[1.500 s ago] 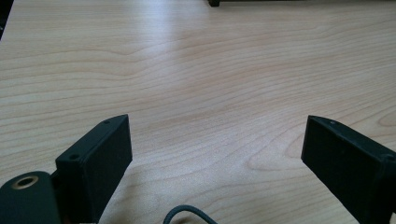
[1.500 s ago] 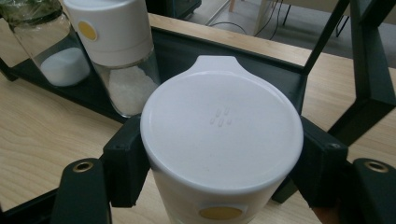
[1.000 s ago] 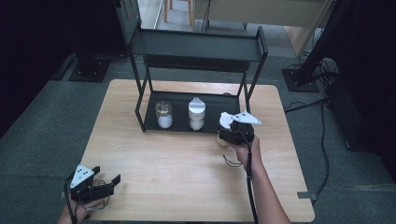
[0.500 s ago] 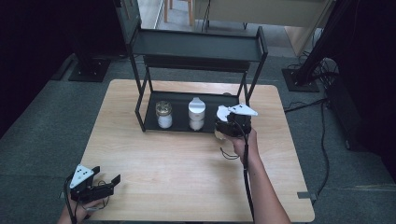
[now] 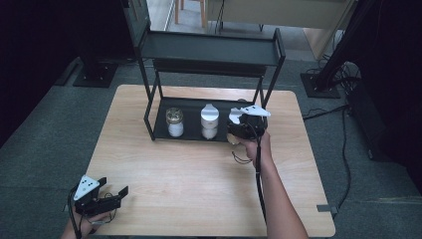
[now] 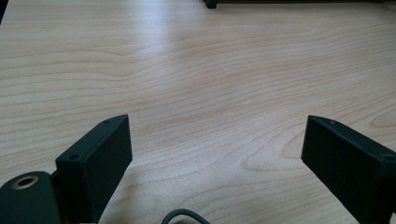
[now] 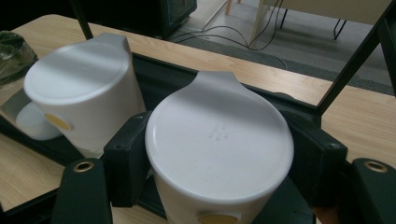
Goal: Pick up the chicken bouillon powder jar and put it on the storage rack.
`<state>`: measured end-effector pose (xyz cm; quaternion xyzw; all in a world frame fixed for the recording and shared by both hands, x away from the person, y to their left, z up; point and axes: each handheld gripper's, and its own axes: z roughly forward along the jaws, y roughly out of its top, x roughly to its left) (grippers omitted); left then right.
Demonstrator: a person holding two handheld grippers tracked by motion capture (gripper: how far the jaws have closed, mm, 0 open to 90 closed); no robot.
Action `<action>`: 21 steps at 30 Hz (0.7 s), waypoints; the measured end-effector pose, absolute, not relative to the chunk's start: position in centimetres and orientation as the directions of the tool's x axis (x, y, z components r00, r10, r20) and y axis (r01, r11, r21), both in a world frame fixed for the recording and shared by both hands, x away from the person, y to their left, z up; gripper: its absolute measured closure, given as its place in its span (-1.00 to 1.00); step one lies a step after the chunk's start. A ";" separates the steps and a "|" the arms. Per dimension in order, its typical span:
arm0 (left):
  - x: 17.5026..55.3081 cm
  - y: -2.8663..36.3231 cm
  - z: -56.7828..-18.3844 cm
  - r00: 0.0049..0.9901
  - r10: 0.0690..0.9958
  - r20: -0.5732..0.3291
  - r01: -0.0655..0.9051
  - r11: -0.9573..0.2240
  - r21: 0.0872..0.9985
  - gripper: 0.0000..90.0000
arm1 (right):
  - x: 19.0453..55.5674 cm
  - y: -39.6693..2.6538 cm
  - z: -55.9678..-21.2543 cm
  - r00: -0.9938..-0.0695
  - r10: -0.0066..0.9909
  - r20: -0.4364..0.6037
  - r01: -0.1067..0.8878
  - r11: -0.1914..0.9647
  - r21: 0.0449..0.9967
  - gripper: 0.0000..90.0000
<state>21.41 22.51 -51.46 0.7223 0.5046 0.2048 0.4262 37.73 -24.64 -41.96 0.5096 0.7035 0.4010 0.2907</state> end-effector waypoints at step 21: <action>21.4 22.5 -51.5 0.412 0.901 -0.136 0.555 -0.129 0.822 -0.80 | 40.2 -24.2 -42.2 -0.272 0.962 0.014 0.513 0.133 0.848 -0.32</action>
